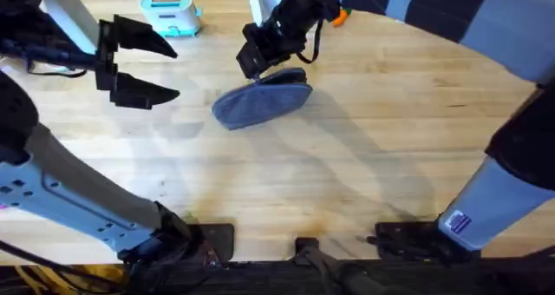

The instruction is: Unzip the bag, pick up the pens from the table one at a time and place them inside, then zip the bag closed.

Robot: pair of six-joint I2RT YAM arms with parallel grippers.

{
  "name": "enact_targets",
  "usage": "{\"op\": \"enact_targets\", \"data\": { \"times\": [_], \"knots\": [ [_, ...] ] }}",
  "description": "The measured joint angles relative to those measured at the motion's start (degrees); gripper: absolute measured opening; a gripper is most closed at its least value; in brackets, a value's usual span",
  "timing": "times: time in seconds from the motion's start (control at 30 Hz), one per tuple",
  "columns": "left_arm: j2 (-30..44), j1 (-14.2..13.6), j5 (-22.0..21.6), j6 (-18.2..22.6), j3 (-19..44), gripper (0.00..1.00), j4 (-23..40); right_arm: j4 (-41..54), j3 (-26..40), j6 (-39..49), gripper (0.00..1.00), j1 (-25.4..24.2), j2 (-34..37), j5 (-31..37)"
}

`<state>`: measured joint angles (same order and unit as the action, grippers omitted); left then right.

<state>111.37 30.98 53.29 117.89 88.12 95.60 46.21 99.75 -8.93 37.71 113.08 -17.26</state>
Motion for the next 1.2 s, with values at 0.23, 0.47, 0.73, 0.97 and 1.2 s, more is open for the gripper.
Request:
{"op": "enact_targets", "data": {
  "times": [0.23, 0.47, 0.73, 0.97, 1.2],
  "knots": [
    [0.0, -6.23, -0.61, -0.01, -1.55, 0.993, -0.99, -0.08, 0.01, -0.01, 0.03, -0.02, 0.0, 0.0],
    [0.0, -12.27, -0.6, -1.83, -9.73, 0.994, -7.95, -0.1, 0.04, -0.01, 0.03, -0.02, 0.0, 0.01],
    [0.0, -12.67, 0.0, -3.37, -14.27, 0.993, -9.57, -0.82, 0.04, 0.0, 0.03, -0.02, 0.02, 0.02],
    [0.0, -16.45, 0.95, -15.92, -15.87, 0.993, -20.71, -1.65, 0.04, 0.0, 0.03, -0.02, 0.0, 0.04],
    [0.0, -19.4, 1.56, -18.58, -15.87, 0.993, -21.08, -1.65, 0.04, 0.0, 0.03, -0.02, 0.01, 0.04]
  ]
}}
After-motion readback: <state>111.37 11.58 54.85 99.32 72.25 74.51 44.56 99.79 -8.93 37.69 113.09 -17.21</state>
